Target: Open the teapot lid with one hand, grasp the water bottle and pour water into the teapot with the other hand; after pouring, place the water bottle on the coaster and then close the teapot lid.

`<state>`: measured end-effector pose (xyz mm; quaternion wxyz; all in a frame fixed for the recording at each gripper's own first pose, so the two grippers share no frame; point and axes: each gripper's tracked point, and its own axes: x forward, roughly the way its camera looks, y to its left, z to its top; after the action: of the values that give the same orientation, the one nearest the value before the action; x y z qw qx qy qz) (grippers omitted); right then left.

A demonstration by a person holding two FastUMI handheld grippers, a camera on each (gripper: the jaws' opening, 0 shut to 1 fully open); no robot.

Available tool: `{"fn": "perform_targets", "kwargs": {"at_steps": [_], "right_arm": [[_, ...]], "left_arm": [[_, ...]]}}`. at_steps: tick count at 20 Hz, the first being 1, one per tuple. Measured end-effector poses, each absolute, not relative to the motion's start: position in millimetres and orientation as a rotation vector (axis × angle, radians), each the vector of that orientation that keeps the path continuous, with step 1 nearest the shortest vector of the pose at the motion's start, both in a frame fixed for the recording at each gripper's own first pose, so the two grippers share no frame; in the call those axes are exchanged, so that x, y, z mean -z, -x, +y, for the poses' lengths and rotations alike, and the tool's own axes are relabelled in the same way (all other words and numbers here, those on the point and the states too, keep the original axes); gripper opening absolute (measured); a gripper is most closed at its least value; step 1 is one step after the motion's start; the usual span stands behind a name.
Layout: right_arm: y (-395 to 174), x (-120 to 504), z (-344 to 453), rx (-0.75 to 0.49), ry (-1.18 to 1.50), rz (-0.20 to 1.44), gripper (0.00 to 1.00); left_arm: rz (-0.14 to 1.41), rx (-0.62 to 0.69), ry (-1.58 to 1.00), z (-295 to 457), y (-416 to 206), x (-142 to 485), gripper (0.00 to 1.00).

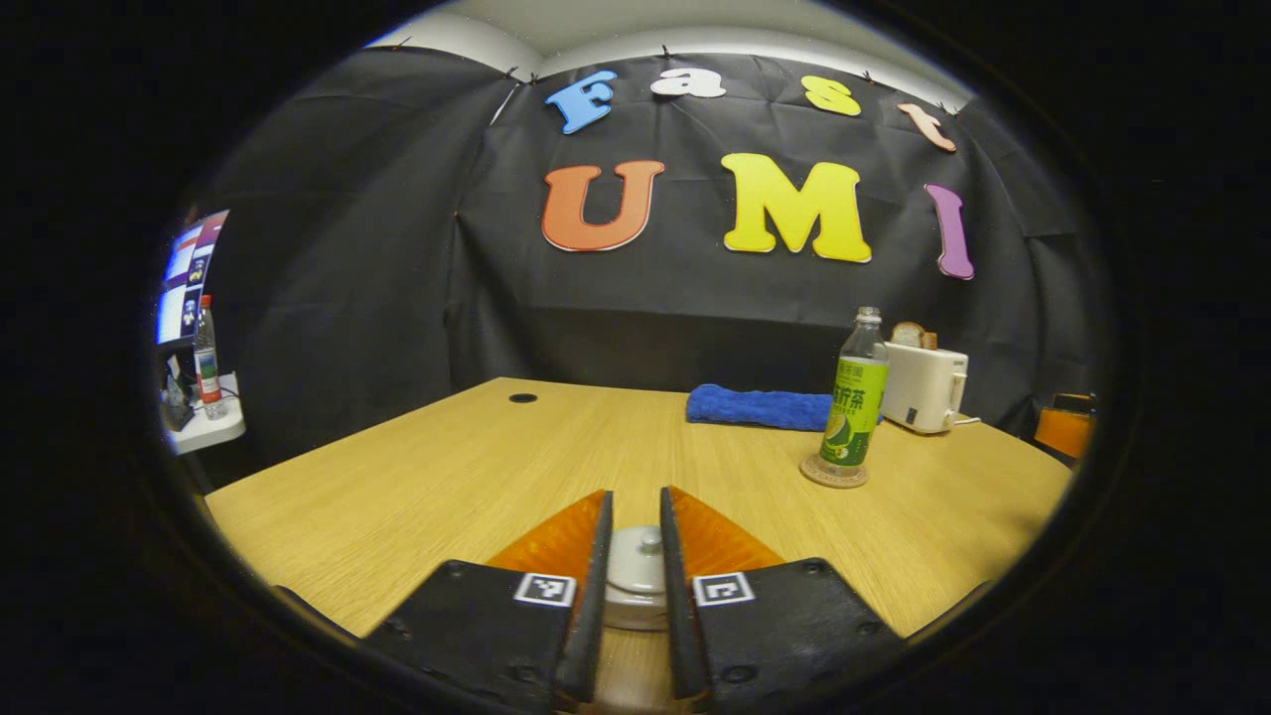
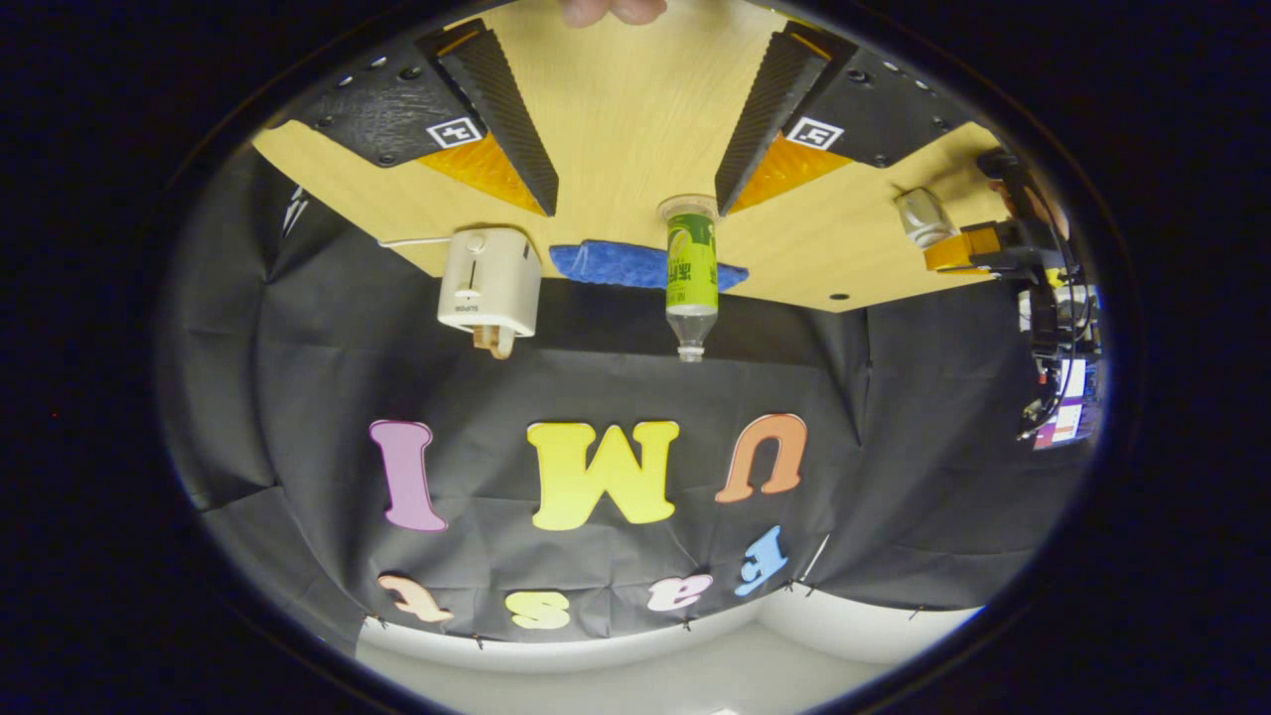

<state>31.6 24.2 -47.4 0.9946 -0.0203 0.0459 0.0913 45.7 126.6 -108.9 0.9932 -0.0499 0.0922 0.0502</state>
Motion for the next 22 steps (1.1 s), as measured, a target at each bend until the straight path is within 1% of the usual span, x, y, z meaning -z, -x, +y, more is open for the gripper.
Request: {"fn": "perform_targets", "kwargs": {"at_steps": [2,3,5,7,9,11,13,16,19,22], "right_arm": [[-33.7,30.8,13.8,-0.138,0.023,0.053,0.95],[-34.0,20.5,8.5,-0.122,0.017,0.029,0.94],[-32.3,6.0,-2.0,-0.097,0.019,-0.008,0.95],[-26.4,-5.6,-17.6,-0.057,0.011,-0.031,0.95],[-19.0,-6.4,-26.0,-0.035,0.003,-0.025,0.94],[-11.0,-10.3,-23.2,-0.056,-0.005,-0.034,0.95],[-6.9,-11.8,-28.3,-0.034,-0.015,-0.041,0.95],[-3.0,-13.0,-26.4,-0.013,0.015,-0.022,0.95],[3.9,-25.0,-13.4,-0.004,0.018,-0.039,0.95],[10.4,-28.9,-0.1,-0.024,0.046,-0.062,0.95]], "left_arm": [[0.131,-0.131,0.081,122.8,-40.0,79.3,0.91],[0.106,-0.131,0.07,115.9,-40.8,66.5,1.0],[0.058,-0.114,0.051,99.4,-31.9,34.7,0.98],[0.02,-0.039,0.038,55.6,-22.4,1.9,0.98],[-0.003,-0.013,0.028,37.5,-13.3,-11.9,0.98],[-0.017,-0.001,0.038,23.9,-7.2,-18.8,0.98],[-0.023,0.013,0.058,16.3,-0.7,-20.2,1.0],[-0.016,0.045,0.063,7.7,4.6,-19.4,1.0],[-0.035,0.028,0.07,12.4,9.6,-25.8,1.0],[-0.042,0.039,0.057,10.1,11.7,-28.7,1.0]]}}
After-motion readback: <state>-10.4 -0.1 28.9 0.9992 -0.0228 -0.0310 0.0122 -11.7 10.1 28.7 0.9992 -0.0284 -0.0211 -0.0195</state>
